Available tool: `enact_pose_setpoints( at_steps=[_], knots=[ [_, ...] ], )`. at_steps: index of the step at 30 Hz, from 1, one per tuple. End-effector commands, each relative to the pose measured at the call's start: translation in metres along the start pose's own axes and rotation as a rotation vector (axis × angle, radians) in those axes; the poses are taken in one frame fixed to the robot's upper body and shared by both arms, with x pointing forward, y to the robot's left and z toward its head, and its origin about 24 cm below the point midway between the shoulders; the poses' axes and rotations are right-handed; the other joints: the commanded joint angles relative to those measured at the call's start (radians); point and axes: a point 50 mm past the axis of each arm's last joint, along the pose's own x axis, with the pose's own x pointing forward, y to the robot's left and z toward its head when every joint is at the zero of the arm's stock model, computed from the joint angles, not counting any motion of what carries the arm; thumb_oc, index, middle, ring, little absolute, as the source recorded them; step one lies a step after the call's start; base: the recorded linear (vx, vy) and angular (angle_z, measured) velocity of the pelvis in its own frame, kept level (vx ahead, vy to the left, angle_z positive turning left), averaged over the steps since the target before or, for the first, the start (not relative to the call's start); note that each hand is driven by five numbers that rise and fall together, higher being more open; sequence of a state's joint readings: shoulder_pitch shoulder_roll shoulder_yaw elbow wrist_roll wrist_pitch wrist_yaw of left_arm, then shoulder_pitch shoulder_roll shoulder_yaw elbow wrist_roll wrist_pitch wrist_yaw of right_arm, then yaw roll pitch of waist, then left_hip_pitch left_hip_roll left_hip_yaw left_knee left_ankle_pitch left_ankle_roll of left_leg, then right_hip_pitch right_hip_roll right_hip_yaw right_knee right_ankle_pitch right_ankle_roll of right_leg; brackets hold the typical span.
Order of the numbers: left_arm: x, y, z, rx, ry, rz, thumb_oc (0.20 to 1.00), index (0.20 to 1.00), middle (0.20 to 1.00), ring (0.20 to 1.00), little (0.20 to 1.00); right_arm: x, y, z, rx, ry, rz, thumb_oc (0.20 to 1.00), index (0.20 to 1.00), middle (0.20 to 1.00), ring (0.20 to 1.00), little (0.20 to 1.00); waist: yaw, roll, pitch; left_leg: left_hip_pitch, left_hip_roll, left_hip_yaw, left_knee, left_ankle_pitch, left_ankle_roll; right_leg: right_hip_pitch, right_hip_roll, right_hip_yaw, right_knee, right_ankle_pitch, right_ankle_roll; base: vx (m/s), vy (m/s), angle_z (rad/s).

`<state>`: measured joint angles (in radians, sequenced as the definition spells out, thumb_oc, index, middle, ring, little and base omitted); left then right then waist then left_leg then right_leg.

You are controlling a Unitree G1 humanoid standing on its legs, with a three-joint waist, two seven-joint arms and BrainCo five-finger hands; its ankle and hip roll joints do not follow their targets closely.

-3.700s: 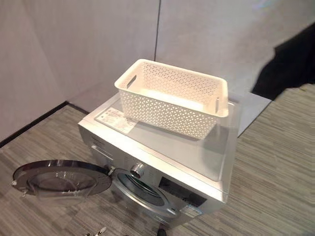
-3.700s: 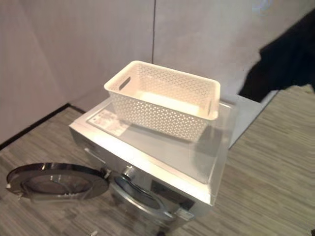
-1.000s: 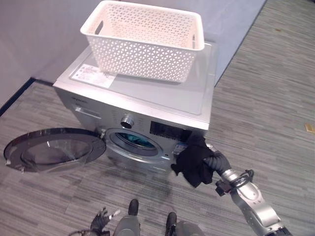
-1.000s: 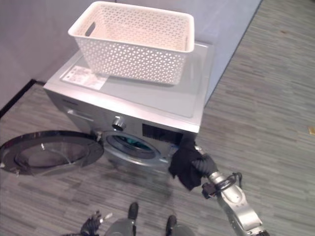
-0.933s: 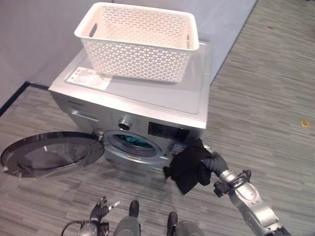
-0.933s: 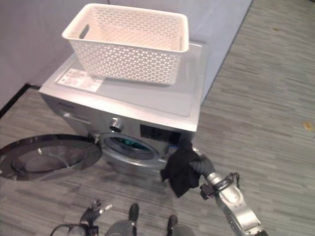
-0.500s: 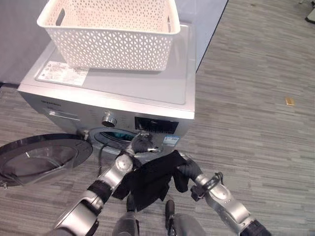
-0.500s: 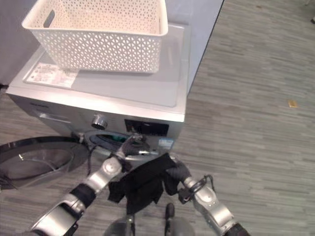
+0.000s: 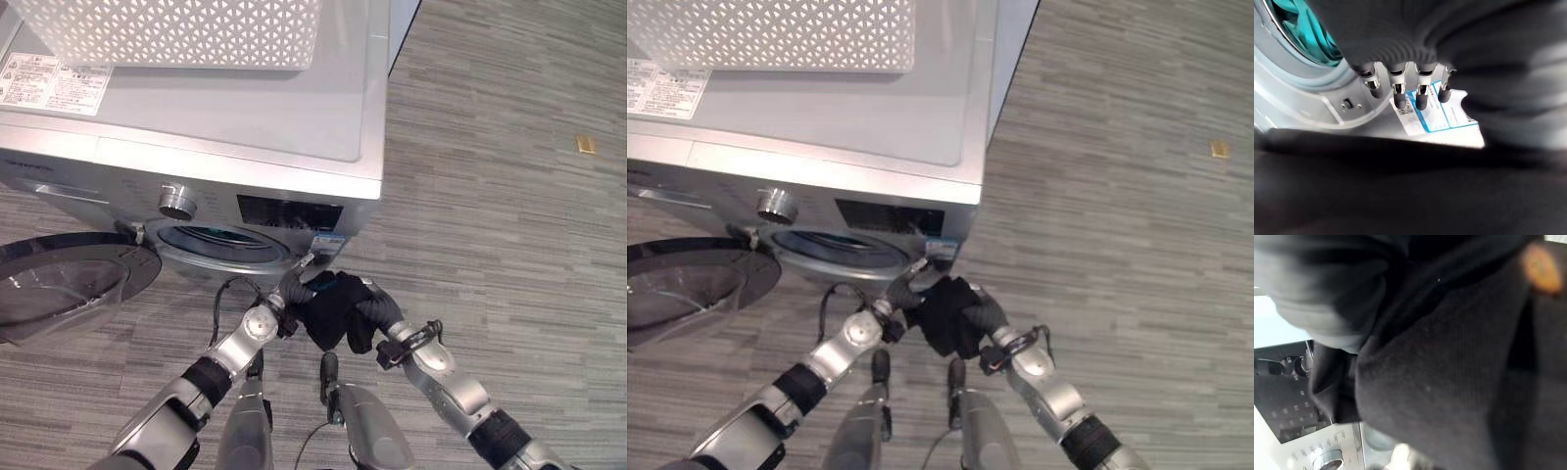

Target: Grab the laundry basket,head to the washer,open it,put in the laundry and shut it.

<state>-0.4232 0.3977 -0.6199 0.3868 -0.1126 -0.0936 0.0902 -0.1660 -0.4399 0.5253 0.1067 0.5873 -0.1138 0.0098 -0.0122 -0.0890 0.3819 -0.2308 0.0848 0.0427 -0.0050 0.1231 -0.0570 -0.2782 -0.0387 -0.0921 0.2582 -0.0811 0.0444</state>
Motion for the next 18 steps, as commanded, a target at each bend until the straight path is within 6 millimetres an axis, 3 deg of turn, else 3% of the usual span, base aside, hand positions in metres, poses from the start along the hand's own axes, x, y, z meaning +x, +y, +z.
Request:
enact_pose_setpoints(
  at_steps=[1, 3, 8, 13, 18],
  knots=[
    [-0.014, 0.005, 0.007, -0.062, -0.086, -0.033, 1.0, 1.0, 1.0, 1.0, 1.0, -0.002, -0.005, 0.038, 0.008, -0.198, -0.001, 0.2, 0.2, 0.2, 0.2, 0.2, 0.011, -0.017, -0.022, -0.03, 0.031, 0.022, 0.092, -0.124, 0.019, 0.074, -0.033, 0.007, -0.141, 0.018, 0.048, 0.0, 0.0, 0.0],
    [-0.045, 0.016, 0.0, -0.04, -0.087, -0.076, 1.0, 1.0, 1.0, 1.0, 1.0, -0.008, -0.012, 0.037, -0.003, -0.194, -0.019, 0.2, 0.2, 0.2, 0.2, 0.2, 0.024, -0.006, -0.018, -0.03, 0.033, 0.021, 0.097, -0.13, 0.017, 0.078, -0.033, 0.005, -0.143, 0.015, 0.047, 0.0, 0.0, 0.0],
    [-0.078, 0.024, -0.008, 0.033, -0.071, -0.117, 1.0, 1.0, 1.0, 1.0, 1.0, -0.017, -0.017, 0.033, -0.004, -0.192, -0.025, 0.2, 0.2, 0.2, 0.2, 0.2, 0.035, -0.004, -0.023, -0.039, 0.038, 0.019, 0.096, -0.126, 0.012, 0.073, -0.029, 0.002, -0.152, 0.017, 0.045, 0.0, 0.0, 0.0],
    [-0.083, 0.011, -0.023, 0.019, -0.023, -0.114, 1.0, 1.0, 1.0, 1.0, 1.0, -0.019, -0.015, 0.036, 0.006, -0.219, -0.028, 0.2, 0.2, 0.2, 0.2, 0.2, 0.038, -0.012, -0.02, -0.045, 0.042, 0.016, 0.096, -0.125, 0.009, 0.068, -0.024, 0.003, -0.156, 0.019, 0.043, -0.01, -0.017, 0.01],
    [-0.063, -0.007, -0.036, 0.116, 0.011, -0.063, 1.0, 1.0, 1.0, 1.0, 1.0, -0.017, -0.009, 0.043, 0.031, -0.266, -0.019, 0.2, 0.2, 0.2, 0.2, 0.2, 0.033, -0.035, -0.011, -0.047, 0.051, 0.022, 0.089, -0.122, 0.007, 0.059, -0.017, 0.003, -0.152, 0.018, 0.042, -0.03, -0.031, -0.04]
  ],
)
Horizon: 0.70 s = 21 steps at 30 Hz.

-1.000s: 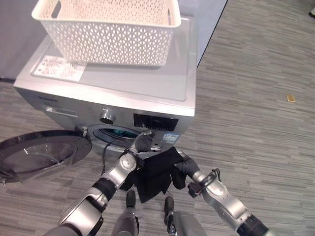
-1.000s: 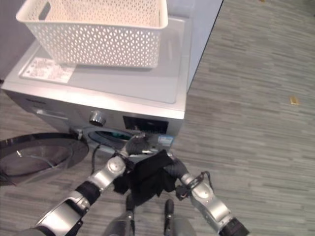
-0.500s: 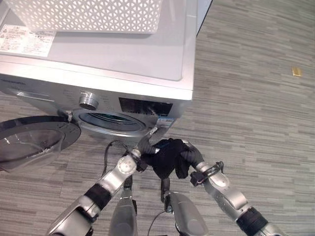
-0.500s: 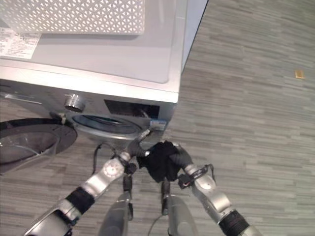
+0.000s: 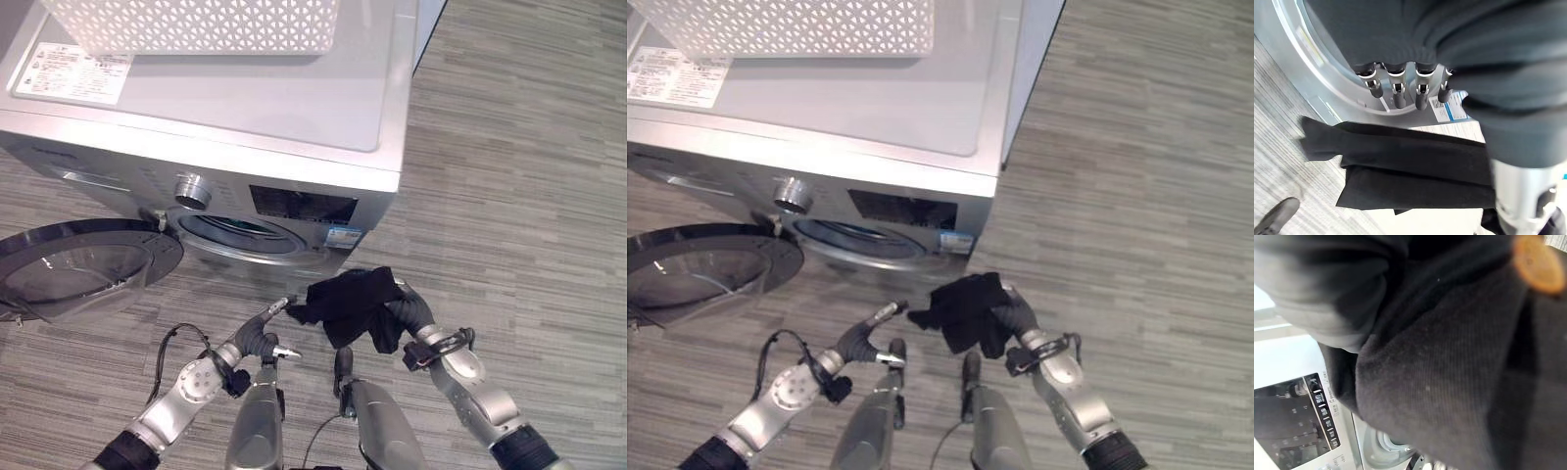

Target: Grab the laundry basket,head to the washer,open it,put in the laundry and shut it.

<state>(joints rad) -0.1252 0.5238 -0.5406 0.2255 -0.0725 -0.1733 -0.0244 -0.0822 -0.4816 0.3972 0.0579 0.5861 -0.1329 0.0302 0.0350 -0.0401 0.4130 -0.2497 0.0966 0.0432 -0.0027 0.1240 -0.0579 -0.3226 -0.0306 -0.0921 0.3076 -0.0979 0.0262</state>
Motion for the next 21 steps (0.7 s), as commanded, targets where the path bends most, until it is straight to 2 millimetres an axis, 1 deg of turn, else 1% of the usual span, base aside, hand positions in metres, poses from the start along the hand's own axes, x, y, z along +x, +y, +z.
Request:
enact_pose_setpoints(
  at_steps=[1, 2, 5, 6, 8, 10, 13, 16, 17, 18, 21],
  knots=[
    [0.008, -0.002, 0.005, 0.156, -0.051, 0.044, 1.0, 1.0, 1.0, 1.0, 1.0, 0.004, 0.021, 0.036, 0.061, -0.23, 0.08, 0.2, 0.2, 0.2, 0.2, 0.2, -0.015, -0.089, -0.04, -0.029, 0.042, 0.023, 0.085, -0.121, 0.007, 0.1, -0.024, 0.003, -0.201, 0.035, 0.059, -0.04, -0.032, -0.07],
    [0.015, -0.003, 0.007, 0.19, -0.063, 0.056, 1.0, 1.0, 1.0, 1.0, 1.0, 0.006, 0.022, 0.037, 0.081, -0.241, 0.081, 0.2, 0.2, 0.2, 0.2, 0.2, -0.014, -0.093, -0.035, -0.028, 0.046, 0.027, 0.083, -0.121, 0.005, 0.097, -0.023, 0.005, -0.199, 0.036, 0.06, -0.05, -0.035, -0.07],
    [0.029, -0.007, 0.017, 0.27, -0.105, 0.041, 1.0, 1.0, 1.0, 1.0, 1.0, 0.012, 0.028, 0.042, 0.13, -0.263, 0.099, 0.2, 0.2, 0.2, 0.2, 0.2, -0.017, -0.105, -0.028, -0.024, 0.054, 0.037, 0.079, -0.122, 0.001, 0.094, -0.019, 0.008, -0.2, 0.036, 0.061, -0.03, -0.024, -0.12],
    [0.029, -0.007, 0.017, 0.271, -0.106, 0.041, 1.0, 1.0, 1.0, 1.0, 1.0, 0.012, 0.028, 0.042, 0.129, -0.265, 0.099, 0.2, 0.2, 0.2, 0.2, 0.2, -0.017, -0.106, -0.029, -0.027, 0.054, 0.037, 0.077, -0.116, 0.001, 0.091, -0.019, 0.008, -0.203, 0.041, 0.061, -0.02, -0.021, -0.11],
    [0.034, -0.01, 0.031, 0.35, -0.174, -0.012, 1.0, 1.0, 1.0, 1.0, 1.0, 0.016, 0.031, 0.049, 0.171, -0.284, 0.129, 0.2, 0.2, 0.2, 0.2, 0.2, -0.018, -0.116, -0.024, -0.026, 0.063, 0.046, 0.075, -0.115, -0.002, 0.084, -0.015, 0.011, -0.203, 0.044, 0.062, -0.02, -0.026, -0.13],
    [0.035, -0.01, 0.035, 0.385, -0.203, -0.022, 1.0, 1.0, 1.0, 1.0, 1.0, 0.017, 0.033, 0.052, 0.182, -0.296, 0.145, 0.2, 0.2, 0.2, 0.2, 0.2, -0.019, -0.119, -0.021, -0.024, 0.066, 0.049, 0.074, -0.114, -0.003, 0.082, -0.012, 0.013, -0.203, 0.045, 0.062, -0.01, -0.013, -0.11],
    [0.041, -0.012, 0.047, 0.469, -0.274, -0.038, 1.0, 1.0, 1.0, 1.0, 1.0, 0.02, 0.038, 0.06, 0.208, -0.324, 0.188, 0.2, 0.2, 0.2, 0.2, 0.2, -0.019, -0.128, -0.018, -0.02, 0.073, 0.054, 0.073, -0.116, -0.008, 0.081, -0.009, 0.015, -0.203, 0.041, 0.064, -0.01, -0.014, -0.07],
    [0.049, -0.015, 0.061, 0.55, -0.344, -0.048, 1.0, 1.0, 1.0, 1.0, 1.0, 0.02, 0.043, 0.066, 0.239, -0.345, 0.224, 0.2, 0.2, 0.2, 0.2, 0.2, -0.027, -0.134, -0.018, -0.03, 0.077, 0.05, 0.066, -0.103, -0.015, 0.072, -0.007, 0.007, -0.209, 0.048, 0.065, -0.01, -0.04, -0.07],
    [0.054, -0.019, 0.067, 0.561, -0.359, -0.064, 1.0, 1.0, 1.0, 1.0, 1.0, 0.022, 0.045, 0.068, 0.255, -0.345, 0.233, 0.2, 0.2, 0.2, 0.2, 0.2, -0.031, -0.136, -0.016, -0.035, 0.079, 0.048, 0.065, -0.1, -0.017, 0.07, -0.006, 0.004, -0.21, 0.05, 0.065, 0.0, -0.034, -0.01],
    [0.056, -0.02, 0.068, 0.55, -0.358, -0.069, 1.0, 1.0, 1.0, 1.0, 1.0, 0.022, 0.046, 0.068, 0.26, -0.343, 0.236, 0.2, 0.2, 0.2, 0.2, 0.2, -0.032, -0.135, -0.016, -0.037, 0.08, 0.048, 0.064, -0.099, -0.017, 0.069, -0.006, 0.003, -0.211, 0.05, 0.065, 0.0, 0.0, 0.0],
    [0.064, -0.032, 0.075, 0.474, -0.36, -0.093, 1.0, 1.0, 1.0, 1.0, 1.0, 0.025, 0.051, 0.069, 0.279, -0.341, 0.248, 0.2, 0.2, 0.2, 0.2, 0.2, -0.038, -0.14, -0.01, -0.041, 0.082, 0.046, 0.069, -0.104, -0.02, 0.068, -0.005, 0.002, -0.212, 0.049, 0.063, 0.0, 0.0, 0.0]
  ],
)
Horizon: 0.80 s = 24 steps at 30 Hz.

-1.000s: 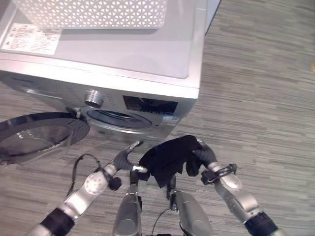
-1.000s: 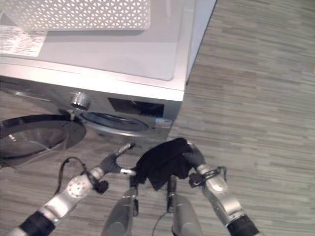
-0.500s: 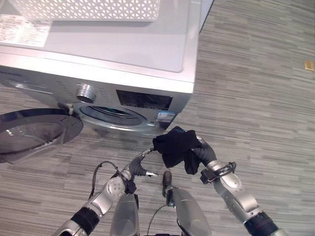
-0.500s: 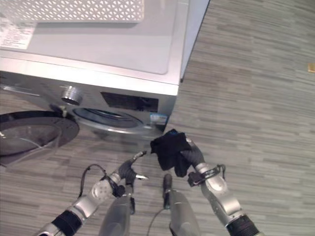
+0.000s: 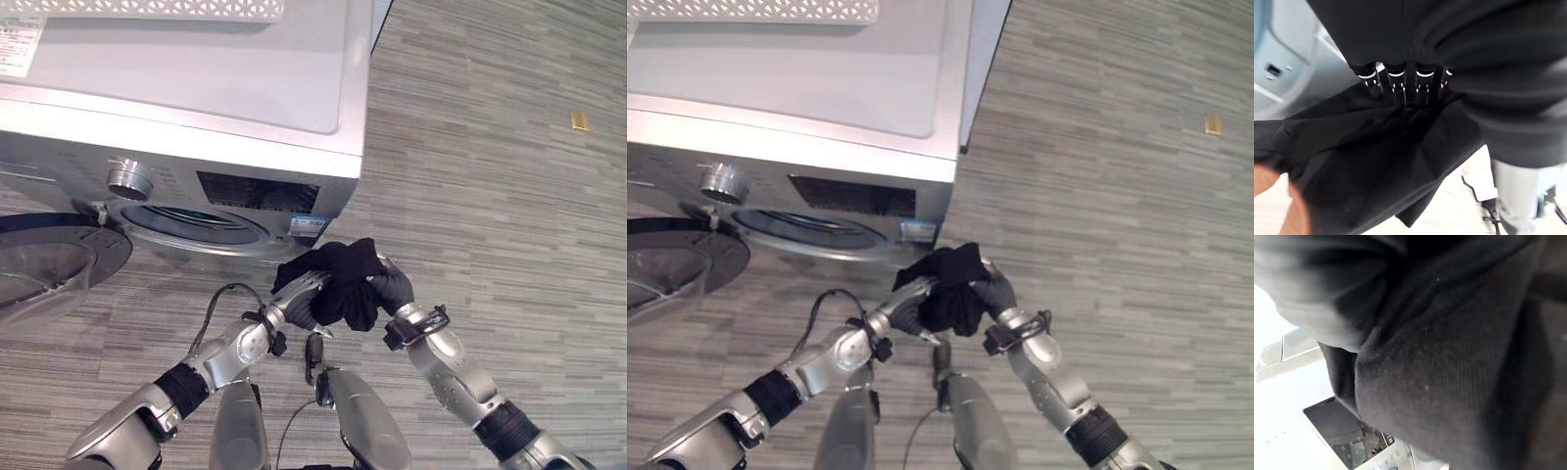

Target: Grab the laundry basket,head to the washer,open it,put in the laundry and shut it.

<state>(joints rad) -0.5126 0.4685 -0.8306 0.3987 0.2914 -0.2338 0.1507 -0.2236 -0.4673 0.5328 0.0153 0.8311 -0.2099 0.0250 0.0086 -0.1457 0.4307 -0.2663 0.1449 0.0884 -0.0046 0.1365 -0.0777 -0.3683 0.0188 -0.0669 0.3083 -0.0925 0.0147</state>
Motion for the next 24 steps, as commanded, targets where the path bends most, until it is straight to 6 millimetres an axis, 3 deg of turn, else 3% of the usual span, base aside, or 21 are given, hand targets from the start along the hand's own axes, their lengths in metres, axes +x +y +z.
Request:
enact_pose_setpoints(
  at_steps=[1, 7, 9, 18, 19, 20, 21, 24],
  knots=[
    [0.008, -0.009, 0.022, -0.081, -0.099, 0.013, 1.0, 1.0, 1.0, 1.0, 1.0, 0.008, 0.023, 0.033, 0.055, -0.189, 0.112, 0.2, 0.2, 0.2, 0.2, 0.2, -0.012, -0.034, -0.031, -0.029, 0.033, 0.0, 0.069, -0.111, 0.0, 0.11, -0.054, -0.024, -0.215, 0.048, 0.074, 0.0, 0.0, 0.0],
    [0.026, -0.038, 0.039, -0.166, -0.093, -0.068, 1.0, 1.0, 1.0, 1.0, 1.0, 0.016, 0.033, 0.036, 0.104, -0.212, 0.129, 0.2, 0.2, 0.2, 0.2, 0.2, -0.02, -0.042, -0.027, -0.042, 0.034, -0.002, 0.065, -0.108, -0.001, 0.097, -0.053, -0.023, -0.221, 0.052, 0.072, 0.0, 0.0, 0.0],
    [0.037, -0.05, 0.048, -0.288, -0.06, -0.078, 1.0, 1.0, 1.0, 1.0, 1.0, 0.019, 0.04, 0.033, 0.124, -0.208, 0.137, 0.2, 0.2, 0.2, 0.2, 0.2, -0.027, -0.049, -0.024, -0.045, 0.033, -0.004, 0.069, -0.113, -0.002, 0.098, -0.052, -0.025, -0.22, 0.049, 0.068, 0.02, -0.036, 0.0],
    [0.05, -0.04, 0.052, -0.426, -0.036, 0.008, 1.0, 1.0, 1.0, 1.0, 1.0, 0.025, 0.043, 0.033, 0.117, -0.21, 0.135, 0.2, 0.2, 0.2, 0.2, 0.2, -0.039, -0.056, -0.027, -0.056, 0.035, 0.002, 0.067, -0.11, -0.005, 0.085, -0.049, -0.023, -0.228, 0.059, 0.07, 0.0, 0.0, 0.0],
    [0.05, -0.04, 0.051, -0.433, -0.026, 0.012, 0.595, 0.595, 0.595, 0.595, 0.595, 0.025, 0.043, 0.033, 0.119, -0.21, 0.133, 0.2, 0.2, 0.2, 0.2, 0.2, -0.039, -0.057, -0.027, -0.057, 0.035, 0.005, 0.066, -0.11, -0.005, 0.084, -0.049, -0.023, -0.229, 0.061, 0.07, 0.0, 0.0, 0.0],
    [0.05, -0.04, 0.05, -0.448, -0.015, 0.023, 0.545, 0.545, 0.545, 0.545, 0.545, 0.025, 0.044, 0.033, 0.12, -0.211, 0.134, 0.2, 0.2, 0.2, 0.2, 0.2, -0.039, -0.058, -0.026, -0.056, 0.035, 0.007, 0.066, -0.11, -0.005, 0.083, -0.049, -0.023, -0.228, 0.06, 0.07, 0.0, 0.0, 0.0],
    [0.05, -0.04, 0.05, -0.448, -0.015, 0.023, 0.2, 0.2, 0.2, 0.2, 0.2, 0.025, 0.044, 0.033, 0.12, -0.211, 0.134, 0.2, 0.2, 0.2, 0.2, 0.2, -0.039, -0.058, -0.026, -0.056, 0.035, 0.007, 0.066, -0.11, -0.005, 0.082, -0.049, -0.022, -0.228, 0.06, 0.07, 0.0, 0.0, 0.0],
    [0.05, -0.037, 0.045, -0.465, 0.01, 0.053, 0.2, 0.2, 0.2, 0.2, 0.2, 0.025, 0.043, 0.034, 0.125, -0.215, 0.128, 0.2, 0.2, 0.2, 0.2, 0.2, -0.039, -0.056, -0.026, -0.057, 0.035, 0.007, 0.064, -0.11, -0.005, 0.08, -0.051, -0.025, -0.228, 0.061, 0.071, 0.0, 0.0, 0.0]
  ],
)
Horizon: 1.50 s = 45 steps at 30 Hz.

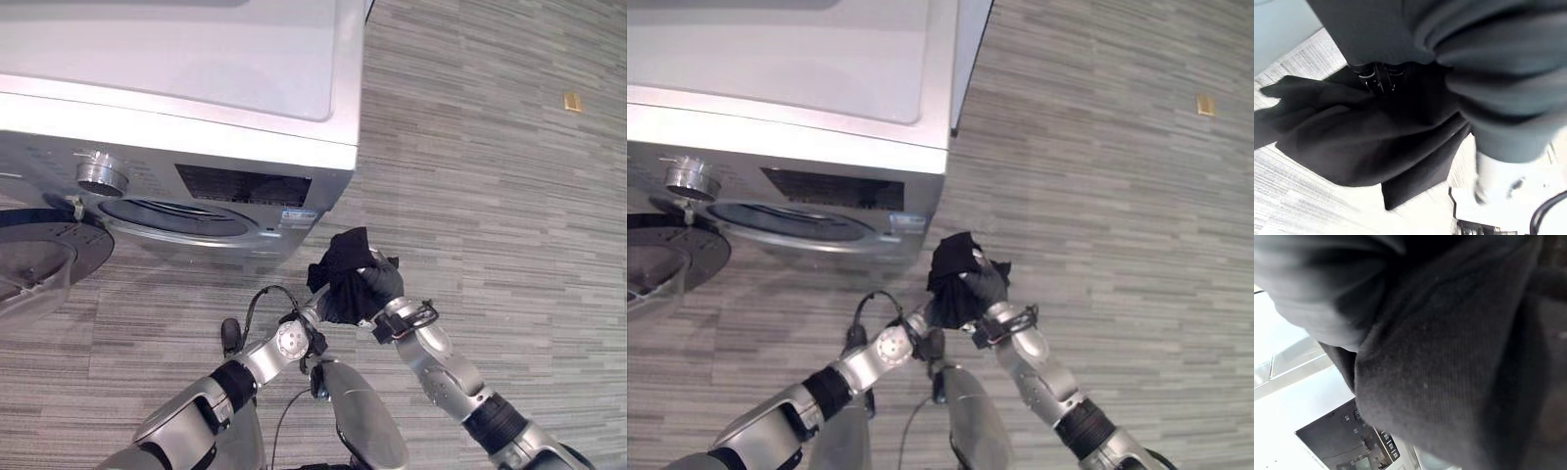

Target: Grab the laundry basket,head to the washer,open it,put in the laundry and shut it.

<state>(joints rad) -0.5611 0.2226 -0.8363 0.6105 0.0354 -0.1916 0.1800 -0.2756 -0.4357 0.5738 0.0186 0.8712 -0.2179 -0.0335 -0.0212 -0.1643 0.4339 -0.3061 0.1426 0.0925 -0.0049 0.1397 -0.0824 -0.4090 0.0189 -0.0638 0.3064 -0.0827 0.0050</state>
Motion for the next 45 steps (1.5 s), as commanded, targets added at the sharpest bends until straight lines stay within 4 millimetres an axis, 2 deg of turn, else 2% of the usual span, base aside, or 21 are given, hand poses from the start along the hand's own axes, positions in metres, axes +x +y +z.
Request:
enact_pose_setpoints(
  at_steps=[1, 10, 11, 17, 18, 19, 20, 26, 28, 29, 31, 32, 34, 36, 38, 40, 42, 43, 44, 45],
  knots=[
    [0.011, -0.019, 0.022, -0.106, -0.069, -0.007, 0.2, 0.2, 0.2, 0.2, 0.2, 0.013, 0.033, 0.03, 0.075, -0.192, 0.135, 0.2, 0.2, 0.2, 0.2, 0.2, -0.01, -0.037, -0.029, -0.018, 0.037, 0.004, 0.064, -0.113, 0.0, 0.121, -0.051, -0.028, -0.226, 0.051, 0.081, 0.0, 0.0, 0.0],
    [0.003, -0.013, 0.006, -0.089, -0.021, 0.076, 0.2, 0.2, 0.2, 0.2, 0.2, 0.01, 0.031, 0.032, 0.075, -0.215, 0.118, 0.2, 0.2, 0.2, 0.2, 0.2, 0.0, -0.031, -0.023, -0.022, 0.037, 0.006, 0.055, -0.108, -0.003, 0.116, -0.055, -0.043, -0.227, 0.049, 0.082, 0.0, 0.0, 0.0],
    [0.002, -0.006, 0.002, -0.079, -0.006, 0.106, 0.2, 0.2, 0.2, 0.2, 0.2, 0.009, 0.03, 0.031, 0.074, -0.212, 0.114, 0.2, 0.2, 0.2, 0.2, 0.2, 0.002, -0.029, -0.021, -0.022, 0.039, 0.006, 0.049, -0.103, -0.004, 0.114, -0.056, -0.048, -0.228, 0.048, 0.081, 0.0, 0.0, 0.0],
    [-0.003, 0.005, -0.009, -0.116, 0.03, 0.187, 0.2, 0.2, 0.2, 0.2, 0.2, 0.006, 0.025, 0.024, 0.05, -0.183, 0.087, 0.2, 0.2, 0.2, 0.2, 0.2, 0.01, -0.02, -0.021, -0.022, 0.04, 0.004, 0.026, -0.084, -0.008, 0.112, -0.059, -0.067, -0.227, 0.045, 0.082, 0.0, 0.0, 0.0],
    [-0.006, 0.007, -0.012, -0.129, 0.04, 0.21, 0.2, 0.2, 0.2, 0.2, 0.2, 0.005, 0.024, 0.022, 0.045, -0.176, 0.082, 0.266, 0.266, 0.266, 0.266, 0.266, 0.012, -0.018, -0.02, -0.021, 0.041, 0.003, 0.021, -0.081, -0.009, 0.112, -0.06, -0.071, -0.226, 0.044, 0.082, 0.0, 0.0, 0.0],
    [-0.009, 0.011, -0.019, -0.144, 0.064, 0.245, 0.2, 0.2, 0.2, 0.2, 0.2, 0.003, 0.019, 0.018, 0.049, -0.159, 0.062, 0.896, 0.896, 0.896, 0.896, 0.896, 0.016, -0.015, -0.02, -0.017, 0.04, 0.003, 0.012, -0.074, -0.011, 0.116, -0.061, -0.077, -0.226, 0.043, 0.081, 0.01, -0.013, 0.05],
    [-0.012, 0.013, -0.023, -0.158, 0.08, 0.266, 0.2, 0.2, 0.2, 0.2, 0.2, 0.001, 0.015, 0.016, 0.038, -0.152, 0.043, 1.0, 1.0, 1.0, 1.0, 1.0, 0.018, -0.013, -0.02, -0.015, 0.039, 0.003, 0.007, -0.072, -0.011, 0.116, -0.062, -0.08, -0.226, 0.042, 0.081, 0.0, -0.007, 0.06],
    [-0.039, 0.026, -0.05, -0.231, 0.16, 0.387, 0.2, 0.2, 0.2, 0.2, 0.2, -0.023, -0.026, -0.008, 0.03, -0.074, -0.159, 1.0, 1.0, 1.0, 1.0, 1.0, 0.025, 0.001, -0.019, -0.011, 0.037, -0.001, -0.002, -0.066, -0.012, 0.119, -0.067, -0.095, -0.222, 0.04, 0.082, 0.0, 0.0, 0.08],
    [-0.051, 0.028, -0.06, -0.282, 0.191, 0.438, 0.2, 0.2, 0.2, 0.2, 0.2, -0.037, -0.039, -0.018, 0.061, -0.048, -0.236, 1.0, 1.0, 1.0, 1.0, 1.0, 0.026, 0.001, -0.017, -0.013, 0.036, -0.002, 0.001, -0.067, -0.012, 0.119, -0.067, -0.097, -0.221, 0.04, 0.082, -0.01, 0.004, 0.02],
    [-0.063, 0.03, -0.069, -0.337, 0.22, 0.482, 0.2, 0.2, 0.2, 0.2, 0.2, -0.051, -0.049, -0.027, 0.089, -0.023, -0.301, 1.0, 1.0, 1.0, 1.0, 1.0, 0.027, 0.001, -0.015, -0.014, 0.035, -0.003, 0.005, -0.068, -0.012, 0.118, -0.068, -0.099, -0.22, 0.042, 0.082, -0.02, 0.003, 0.04],
    [-0.063, 0.03, -0.069, -0.337, 0.22, 0.482, 0.2, 0.2, 0.2, 0.2, 0.2, -0.051, -0.049, -0.027, 0.089, -0.023, -0.301, 1.0, 1.0, 1.0, 1.0, 1.0, 0.027, 0.0, -0.015, -0.014, 0.035, -0.003, 0.005, -0.068, -0.012, 0.118, -0.068, -0.099, -0.22, 0.042, 0.082, -0.01, 0.002, 0.02],
    [-0.075, 0.031, -0.078, -0.42, 0.251, 0.536, 0.2, 0.2, 0.2, 0.2, 0.2, -0.065, -0.057, -0.04, 0.104, 0.032, -0.357, 1.0, 1.0, 1.0, 1.0, 1.0, 0.029, -0.002, -0.009, -0.019, 0.033, -0.005, 0.012, -0.069, -0.012, 0.117, -0.069, -0.101, -0.221, 0.044, 0.083, 0.0, 0.0, 0.0],
    [-0.084, 0.032, -0.086, -0.551, 0.284, 0.608, 0.2, 0.2, 0.2, 0.2, 0.2, -0.077, -0.062, -0.054, 0.112, 0.088, -0.407, 1.0, 1.0, 1.0, 1.0, 1.0, 0.031, -0.007, -0.001, -0.027, 0.031, -0.008, 0.015, -0.066, -0.013, 0.115, -0.07, -0.103, -0.223, 0.048, 0.083, -0.04, -0.01, 0.01],
    [-0.086, 0.032, -0.09, -0.603, 0.296, 0.639, 0.2, 0.2, 0.2, 0.2, 0.2, -0.082, -0.064, -0.06, 0.111, 0.12, -0.423, 1.0, 1.0, 1.0, 1.0, 1.0, 0.031, -0.01, 0.003, -0.03, 0.03, -0.007, 0.016, -0.065, -0.014, 0.114, -0.071, -0.104, -0.224, 0.05, 0.084, -0.03, -0.005, 0.03],
    [-0.088, 0.041, -0.095, -0.69, 0.307, 0.733, 0.2, 0.2, 0.2, 0.2, 0.2, -0.094, -0.066, -0.079, 0.097, 0.215, -0.458, 1.0, 1.0, 1.0, 1.0, 1.0, 0.03, -0.016, 0.018, -0.044, 0.028, -0.007, 0.018, -0.061, -0.015, 0.103, -0.072, -0.11, -0.224, 0.053, 0.085, -0.04, -0.006, 0.03],
    [-0.087, 0.045, -0.096, -0.703, 0.305, 0.759, 0.2, 0.2, 0.2, 0.2, 0.2, -0.097, -0.065, -0.086, 0.096, 0.248, -0.463, 1.0, 1.0, 1.0, 1.0, 1.0, 0.028, -0.019, 0.025, -0.051, 0.027, -0.008, 0.019, -0.06, -0.016, 0.098, -0.071, -0.111, -0.223, 0.054, 0.085, -0.04, -0.001, 0.08],
    [-0.083, 0.068, -0.094, -0.716, 0.273, 0.862, 0.2, 0.2, 0.2, 0.2, 0.2, -0.1, -0.065, -0.096, 0.098, 0.291, -0.474, 1.0, 1.0, 1.0, 1.0, 1.0, 0.022, -0.029, 0.041, -0.072, 0.026, -0.008, 0.027, -0.059, -0.018, 0.078, -0.07, -0.113, -0.216, 0.056, 0.084, -0.06, -0.012, 0.09],
    [-0.078, 0.086, -0.089, -0.72, 0.227, 0.934, 0.2, 0.2, 0.2, 0.2, 0.2, -0.099, -0.064, -0.098, 0.096, 0.298, -0.474, 1.0, 1.0, 1.0, 1.0, 1.0, 0.017, -0.035, 0.049, -0.09, 0.025, -0.007, 0.035, -0.059, -0.019, 0.063, -0.07, -0.115, -0.212, 0.058, 0.083, -0.05, -0.01, 0.01],
    [-0.078, 0.086, -0.089, -0.72, 0.227, 0.934, 0.2, 0.2, 0.2, 0.2, 0.2, -0.099, -0.064, -0.098, 0.096, 0.298, -0.474, 1.0, 1.0, 1.0, 1.0, 1.0, 0.016, -0.035, 0.049, -0.091, 0.025, -0.008, 0.035, -0.059, -0.019, 0.062, -0.07, -0.115, -0.212, 0.058, 0.083, -0.04, -0.015, 0.01],
    [-0.075, 0.096, -0.084, -0.722, 0.201, 0.964, 0.2, 0.2, 0.2, 0.2, 0.2, -0.099, -0.064, -0.099, 0.088, 0.306, -0.475, 1.0, 1.0, 1.0, 1.0, 1.0, 0.014, -0.037, 0.054, -0.1, 0.024, -0.01, 0.039, -0.06, -0.02, 0.055, -0.07, -0.116, -0.211, 0.059, 0.084, 0.0, 0.0, 0.0]
  ],
)
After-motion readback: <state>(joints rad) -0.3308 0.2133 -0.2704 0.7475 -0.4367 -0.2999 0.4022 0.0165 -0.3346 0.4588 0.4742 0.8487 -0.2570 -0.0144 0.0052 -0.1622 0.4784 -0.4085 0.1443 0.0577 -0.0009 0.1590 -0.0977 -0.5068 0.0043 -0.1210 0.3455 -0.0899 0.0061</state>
